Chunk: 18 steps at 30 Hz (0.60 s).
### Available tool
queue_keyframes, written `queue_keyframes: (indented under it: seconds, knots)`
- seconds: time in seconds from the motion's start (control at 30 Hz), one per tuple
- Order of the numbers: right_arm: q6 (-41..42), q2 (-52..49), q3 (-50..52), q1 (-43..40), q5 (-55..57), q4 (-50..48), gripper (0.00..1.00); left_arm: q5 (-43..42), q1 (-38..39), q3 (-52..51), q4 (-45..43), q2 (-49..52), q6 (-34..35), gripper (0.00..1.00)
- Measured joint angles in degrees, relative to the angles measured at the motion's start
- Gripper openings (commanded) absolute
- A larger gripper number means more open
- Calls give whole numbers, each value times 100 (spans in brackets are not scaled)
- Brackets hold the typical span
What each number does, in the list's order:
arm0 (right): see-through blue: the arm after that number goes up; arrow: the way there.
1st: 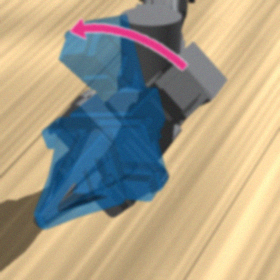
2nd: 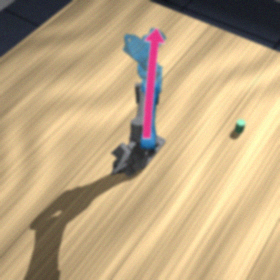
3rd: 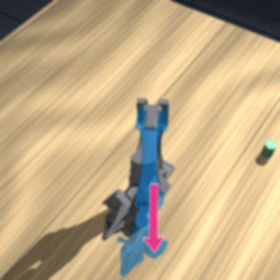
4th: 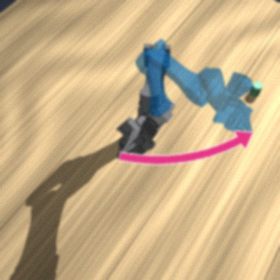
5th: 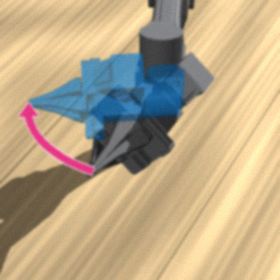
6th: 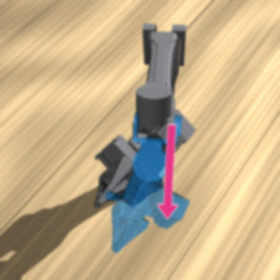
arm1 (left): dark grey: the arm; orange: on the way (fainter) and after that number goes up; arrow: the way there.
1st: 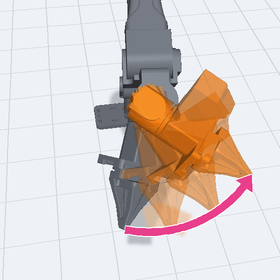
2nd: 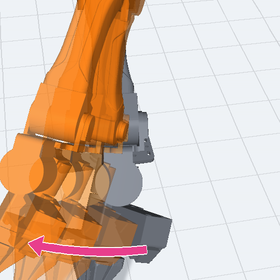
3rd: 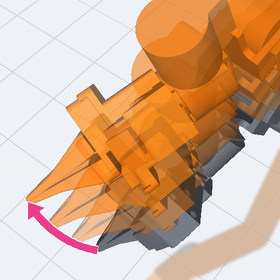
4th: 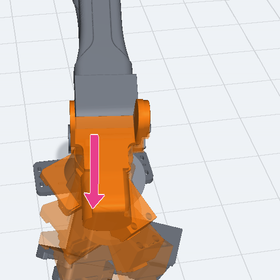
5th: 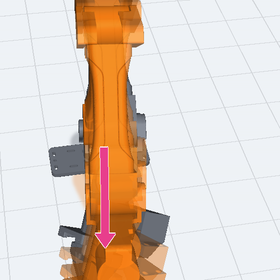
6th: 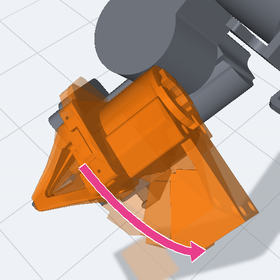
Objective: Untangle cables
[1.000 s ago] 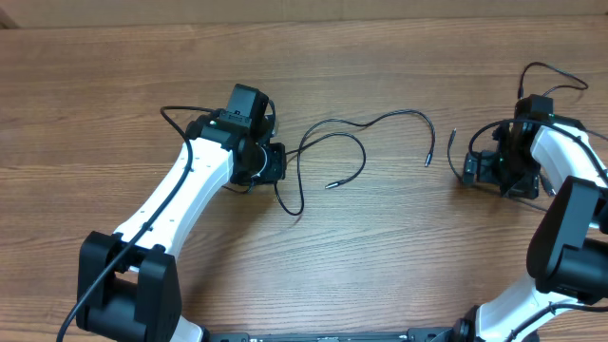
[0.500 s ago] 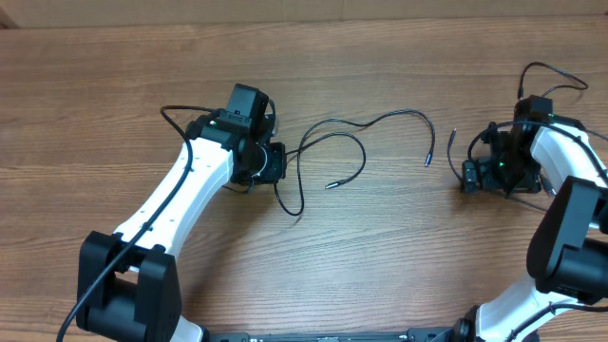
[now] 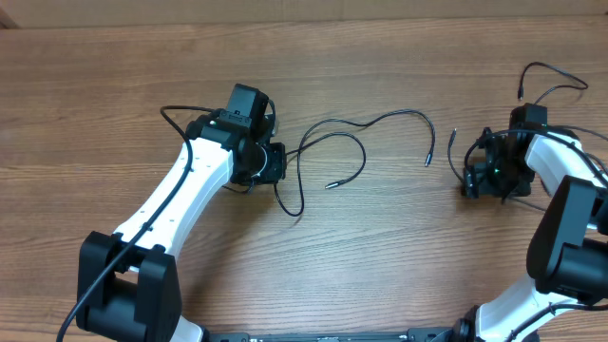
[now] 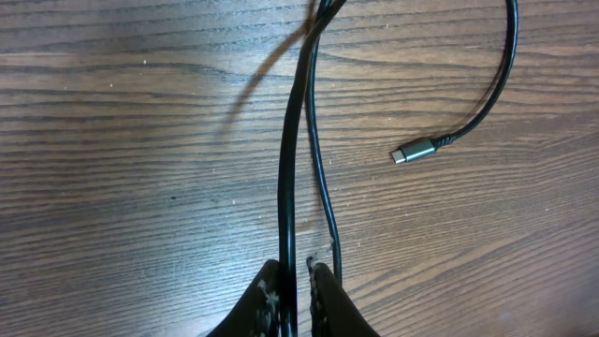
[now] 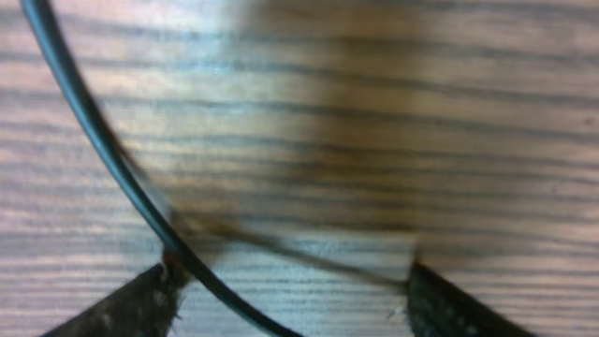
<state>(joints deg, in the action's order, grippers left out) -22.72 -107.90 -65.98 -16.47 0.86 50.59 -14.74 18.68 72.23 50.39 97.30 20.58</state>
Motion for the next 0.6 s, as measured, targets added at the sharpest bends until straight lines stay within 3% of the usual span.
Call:
queue_keyframes:
  seconds: [0.03,0.17,0.33,0.6]
  knots:
    - [7,0,0,2,-11,-28,42,0,0,0,0,0,2,12]
    - [114,0,4,2,-57,-186,35,0,0,0,0,0,2,13]
    - [501,0,0,4,-59,-385,6,0,0,0,2,0,2,13]
    - [1620,0,-769,4,-151,94,4,0,0,0,2,0,2,13]
